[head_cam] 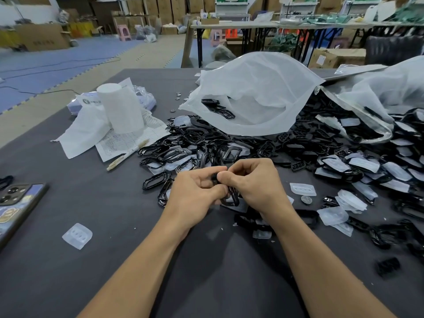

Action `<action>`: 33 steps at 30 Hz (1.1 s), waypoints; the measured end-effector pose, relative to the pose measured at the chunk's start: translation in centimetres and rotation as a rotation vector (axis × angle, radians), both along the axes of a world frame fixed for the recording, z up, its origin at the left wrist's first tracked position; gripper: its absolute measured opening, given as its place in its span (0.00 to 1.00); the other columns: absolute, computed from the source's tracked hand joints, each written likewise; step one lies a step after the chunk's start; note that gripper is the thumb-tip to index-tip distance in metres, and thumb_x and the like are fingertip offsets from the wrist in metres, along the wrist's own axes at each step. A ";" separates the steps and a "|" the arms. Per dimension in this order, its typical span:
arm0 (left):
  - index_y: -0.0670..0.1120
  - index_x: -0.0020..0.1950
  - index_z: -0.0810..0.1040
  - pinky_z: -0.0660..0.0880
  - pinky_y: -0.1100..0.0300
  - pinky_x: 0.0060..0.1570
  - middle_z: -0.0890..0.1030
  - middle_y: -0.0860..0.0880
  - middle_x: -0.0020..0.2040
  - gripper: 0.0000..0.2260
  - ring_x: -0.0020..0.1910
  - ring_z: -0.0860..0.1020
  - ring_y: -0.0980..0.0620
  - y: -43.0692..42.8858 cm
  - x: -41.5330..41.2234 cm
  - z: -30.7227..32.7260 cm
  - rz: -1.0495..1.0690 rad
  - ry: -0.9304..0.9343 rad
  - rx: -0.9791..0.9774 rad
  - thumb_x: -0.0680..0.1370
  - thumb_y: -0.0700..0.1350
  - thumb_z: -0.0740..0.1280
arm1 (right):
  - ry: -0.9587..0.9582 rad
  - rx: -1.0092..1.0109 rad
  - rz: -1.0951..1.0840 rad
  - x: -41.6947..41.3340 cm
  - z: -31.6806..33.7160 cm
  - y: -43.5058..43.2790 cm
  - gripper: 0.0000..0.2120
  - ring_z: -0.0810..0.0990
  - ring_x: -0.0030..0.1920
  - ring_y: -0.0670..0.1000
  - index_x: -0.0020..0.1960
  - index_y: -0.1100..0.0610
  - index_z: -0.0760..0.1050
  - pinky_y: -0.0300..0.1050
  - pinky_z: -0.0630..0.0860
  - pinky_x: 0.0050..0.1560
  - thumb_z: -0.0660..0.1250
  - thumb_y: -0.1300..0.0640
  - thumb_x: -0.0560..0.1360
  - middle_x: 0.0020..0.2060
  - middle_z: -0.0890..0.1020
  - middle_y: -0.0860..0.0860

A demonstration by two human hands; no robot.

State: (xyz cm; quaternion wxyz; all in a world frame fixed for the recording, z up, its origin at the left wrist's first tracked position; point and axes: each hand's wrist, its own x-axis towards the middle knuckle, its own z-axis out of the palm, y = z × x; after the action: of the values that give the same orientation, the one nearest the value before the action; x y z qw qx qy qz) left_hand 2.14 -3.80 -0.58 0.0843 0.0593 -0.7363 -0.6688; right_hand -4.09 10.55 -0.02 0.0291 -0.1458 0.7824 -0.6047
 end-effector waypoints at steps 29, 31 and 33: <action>0.39 0.49 0.83 0.84 0.58 0.36 0.86 0.43 0.38 0.17 0.36 0.86 0.48 0.1 -0.6 0.6 0.196 -0.013 0.630 0.61 0.31 0.76 | 0.009 -0.004 0.114 0.7 1.0 -0.1 0.04 0.81 0.34 0.46 0.44 0.51 0.84 0.46 0.79 0.40 0.77 0.58 0.72 0.35 0.86 0.49; 0.40 0.49 0.83 0.83 0.60 0.35 0.86 0.43 0.38 0.17 0.35 0.85 0.48 -0.1 -0.7 0.5 0.242 -0.005 0.668 0.62 0.29 0.75 | 0.048 0.019 0.098 1.0 1.0 -0.3 0.03 0.81 0.30 0.46 0.44 0.51 0.84 0.39 0.77 0.34 0.76 0.58 0.73 0.33 0.85 0.50; 0.44 0.46 0.84 0.82 0.62 0.36 0.86 0.46 0.37 0.15 0.34 0.84 0.52 -0.2 -0.6 0.4 0.277 0.027 0.506 0.67 0.26 0.75 | 0.077 0.046 0.068 1.0 1.0 -0.4 0.05 0.81 0.29 0.46 0.42 0.50 0.84 0.37 0.76 0.33 0.76 0.60 0.72 0.31 0.85 0.49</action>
State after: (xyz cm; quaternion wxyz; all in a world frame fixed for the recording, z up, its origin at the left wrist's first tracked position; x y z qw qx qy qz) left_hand 1.57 -4.01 -0.16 0.1670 0.1694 -0.5296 -0.8142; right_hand -3.12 10.19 0.93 0.0229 -0.1948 0.7913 -0.5792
